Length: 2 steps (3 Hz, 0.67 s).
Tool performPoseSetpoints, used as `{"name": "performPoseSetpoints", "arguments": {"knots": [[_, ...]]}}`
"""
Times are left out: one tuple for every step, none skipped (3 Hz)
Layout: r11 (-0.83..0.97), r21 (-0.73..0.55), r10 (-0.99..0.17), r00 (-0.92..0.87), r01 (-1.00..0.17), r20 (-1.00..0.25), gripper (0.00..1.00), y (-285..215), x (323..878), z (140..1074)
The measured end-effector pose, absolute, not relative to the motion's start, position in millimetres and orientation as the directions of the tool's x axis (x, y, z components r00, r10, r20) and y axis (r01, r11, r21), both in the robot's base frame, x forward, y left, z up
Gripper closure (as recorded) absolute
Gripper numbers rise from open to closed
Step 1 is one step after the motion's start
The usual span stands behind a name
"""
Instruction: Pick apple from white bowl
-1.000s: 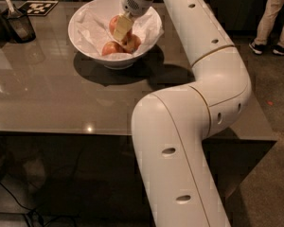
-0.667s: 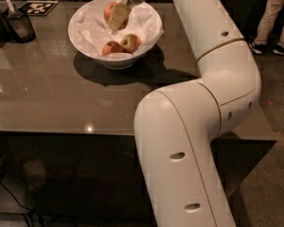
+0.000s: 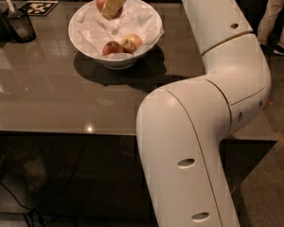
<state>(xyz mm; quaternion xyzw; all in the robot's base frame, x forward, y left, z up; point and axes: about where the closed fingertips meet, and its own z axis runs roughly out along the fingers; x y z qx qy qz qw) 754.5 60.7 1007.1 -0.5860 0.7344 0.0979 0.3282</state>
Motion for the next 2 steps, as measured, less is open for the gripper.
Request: {"name": "performPoseSetpoints", "arguments": {"knots": [[0.291,-0.305,-0.794,-0.051,-0.907,-0.606,1.0,67.3,740.5,1049.5],[0.291,-0.306,-0.793,-0.05,-0.907,-0.607,1.0,67.5,740.5,1050.0]]}}
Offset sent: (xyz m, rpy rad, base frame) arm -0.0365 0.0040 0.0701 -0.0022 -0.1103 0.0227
